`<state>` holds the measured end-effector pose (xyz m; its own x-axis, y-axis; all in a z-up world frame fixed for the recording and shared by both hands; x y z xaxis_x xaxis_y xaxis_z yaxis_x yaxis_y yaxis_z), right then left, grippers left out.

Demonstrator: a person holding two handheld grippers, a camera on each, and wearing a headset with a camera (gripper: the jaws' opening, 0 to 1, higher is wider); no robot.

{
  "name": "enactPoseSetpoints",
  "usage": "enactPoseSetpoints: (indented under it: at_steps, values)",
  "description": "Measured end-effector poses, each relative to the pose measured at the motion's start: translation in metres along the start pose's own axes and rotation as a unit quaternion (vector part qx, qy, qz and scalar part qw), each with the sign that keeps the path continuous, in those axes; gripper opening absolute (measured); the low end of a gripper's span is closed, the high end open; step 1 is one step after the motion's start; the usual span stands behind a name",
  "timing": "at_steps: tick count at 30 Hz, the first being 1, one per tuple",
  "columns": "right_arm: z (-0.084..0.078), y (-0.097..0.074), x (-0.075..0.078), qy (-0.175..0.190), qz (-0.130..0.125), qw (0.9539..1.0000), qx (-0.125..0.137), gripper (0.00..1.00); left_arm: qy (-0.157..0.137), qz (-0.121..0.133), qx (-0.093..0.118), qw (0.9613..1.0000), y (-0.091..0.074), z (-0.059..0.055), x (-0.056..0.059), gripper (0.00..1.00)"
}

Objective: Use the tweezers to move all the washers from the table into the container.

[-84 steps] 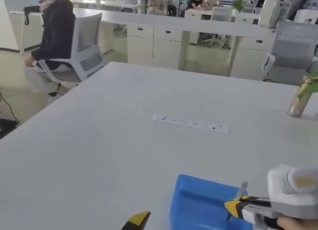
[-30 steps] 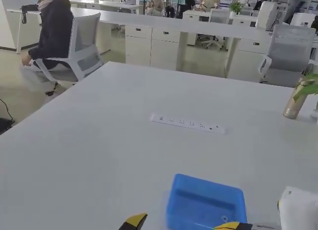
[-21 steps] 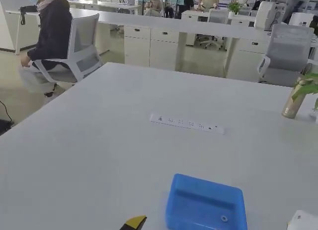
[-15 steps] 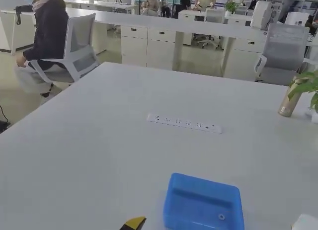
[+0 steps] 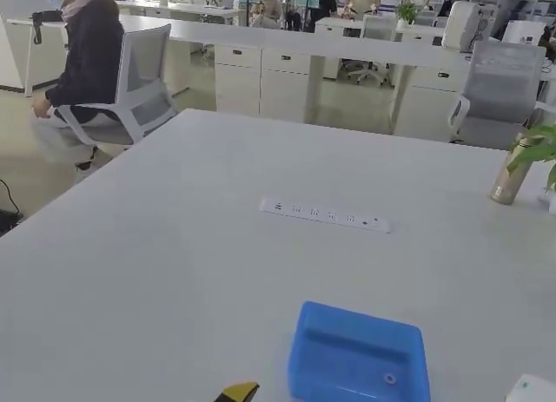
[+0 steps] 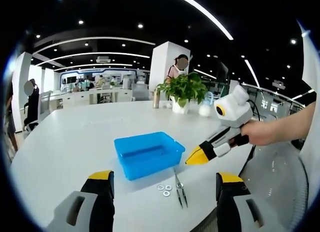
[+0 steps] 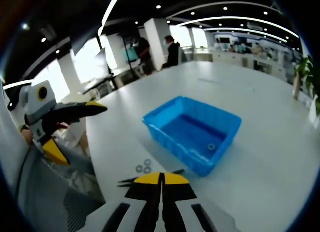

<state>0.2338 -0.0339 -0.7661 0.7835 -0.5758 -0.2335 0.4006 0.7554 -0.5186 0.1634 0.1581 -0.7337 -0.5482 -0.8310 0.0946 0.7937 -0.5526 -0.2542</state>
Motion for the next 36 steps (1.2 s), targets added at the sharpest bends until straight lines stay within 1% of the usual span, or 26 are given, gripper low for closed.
enactPoseSetpoints:
  at_steps: [3,5,7,9,10,11,12,13,14,15,16,17,18,20,21,22,23,24,25,26,27,28,30,32,34,36]
  values:
    - [-0.003,0.000,-0.002,0.010,0.002,0.9999,-0.007,0.00,0.007,-0.009,-0.012,0.9999,0.000,-0.002,0.002,0.81]
    - [-0.006,0.000,-0.003,0.017,0.004,0.9998,-0.010,0.00,-0.010,-0.040,-0.038,0.9984,0.002,-0.006,0.009,0.75]
    - [-0.011,-0.001,-0.005,0.018,0.007,0.9997,-0.015,0.00,-0.012,-0.070,-0.085,0.9939,0.002,-0.013,0.013,0.65]
    - [-0.015,-0.002,-0.005,0.019,0.013,0.9996,-0.017,0.00,0.009,-0.087,-0.111,0.9900,0.002,-0.017,0.016,0.49]
    - [-0.017,-0.004,-0.007,0.021,0.011,0.9996,-0.018,0.00,0.015,-0.102,-0.127,0.9866,0.002,-0.018,0.018,0.43]
    - [-0.019,-0.005,-0.008,0.023,0.010,0.9995,-0.018,0.00,0.021,-0.109,-0.129,0.9854,0.003,-0.018,0.020,0.37]
    - [-0.022,-0.006,-0.007,0.025,0.013,0.9995,-0.017,0.00,0.022,-0.109,-0.137,0.9843,0.005,-0.018,0.019,0.32]
    - [-0.024,-0.007,-0.008,0.029,0.015,0.9993,-0.016,0.00,0.020,-0.116,-0.142,0.9829,0.005,-0.018,0.020,0.30]
    - [-0.026,-0.008,-0.008,0.033,0.017,0.9992,-0.016,0.00,0.011,-0.125,-0.152,0.9804,0.006,-0.019,0.020,0.28]
    - [-0.028,-0.009,-0.009,0.035,0.017,0.9991,-0.016,0.00,-0.001,-0.135,-0.171,0.9760,0.006,-0.020,0.020,0.25]
    - [-0.029,-0.010,-0.010,0.039,0.016,0.9990,-0.016,0.00,0.003,-0.131,-0.169,0.9768,0.009,-0.018,0.017,0.23]
    - [-0.031,-0.011,-0.010,0.043,0.014,0.9988,-0.016,0.00,0.002,-0.135,-0.177,0.9750,0.012,-0.018,0.016,0.22]
    - [-0.031,-0.011,-0.011,0.047,0.012,0.9987,-0.014,0.00,0.003,-0.135,-0.178,0.9747,0.014,-0.017,0.015,0.21]
    - [-0.033,-0.013,-0.010,0.066,0.004,0.9978,-0.003,0.00,0.000,-0.136,-0.190,0.9722,0.022,-0.014,0.013,0.23]
    - [-0.033,-0.014,-0.010,0.082,-0.003,0.9966,0.004,0.00,-0.008,-0.136,-0.213,0.9676,0.027,-0.014,0.011,0.24]
    - [-0.034,-0.016,-0.011,0.102,-0.014,0.9946,0.014,0.00,-0.014,-0.136,-0.227,0.9643,0.033,-0.014,0.011,0.23]
    - [-0.035,-0.018,-0.012,0.115,-0.021,0.9929,0.021,0.00,-0.013,-0.143,-0.242,0.9596,0.041,-0.012,0.011,0.20]
    - [-0.036,-0.021,-0.015,0.140,-0.033,0.9892,0.028,0.00,-0.004,-0.144,-0.241,0.9598,0.049,-0.010,0.011,0.17]
    - [-0.036,-0.023,-0.017,0.150,-0.038,0.9874,0.035,0.00,0.001,-0.142,-0.244,0.9594,0.056,-0.008,0.011,0.12]
    - [-0.039,-0.026,-0.019,0.164,-0.045,0.9845,0.043,0.00,0.005,-0.142,-0.250,0.9577,0.065,-0.006,0.012,0.08]
    - [-0.040,-0.028,-0.021,0.172,-0.047,0.9829,0.047,0.00,0.006,-0.144,-0.251,0.9571,0.068,-0.005,0.013,0.07]
    - [-0.043,-0.030,-0.021,0.166,-0.042,0.9842,0.045,0.00,0.004,-0.143,-0.260,0.9550,0.077,-0.005,0.014,0.07]
    - [-0.048,-0.034,-0.021,0.163,-0.042,0.9851,0.036,0.00,0.009,-0.151,-0.278,0.9486,0.086,-0.006,0.018,0.07]
    - [-0.052,-0.039,-0.016,0.165,-0.060,0.9843,0.021,0.00,0.018,-0.162,-0.302,0.9392,0.094,-0.008,0.018,0.07]
    - [-0.051,-0.040,-0.015,0.162,-0.065,0.9844,0.024,0.00,0.035,-0.155,-0.302,0.9399,0.105,-0.007,0.017,0.07]
    - [-0.051,-0.037,-0.014,0.165,-0.067,0.9838,0.023,0.00,0.030,-0.150,-0.311,0.9379,0.117,-0.008,0.014,0.07]
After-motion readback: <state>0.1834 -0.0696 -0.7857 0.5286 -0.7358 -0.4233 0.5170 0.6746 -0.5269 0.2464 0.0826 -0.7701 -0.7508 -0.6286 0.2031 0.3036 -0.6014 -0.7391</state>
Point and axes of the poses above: the centre of the closed fingertips' face, and the gripper's own axes: y roughly forward along the fingers, x roughly to its right, z roughly out of its top, the point moved 8 cm from there along -y, roughly backward along the fingers, and after that the axes turned 7 degrees about x, right-handed, at the moved point
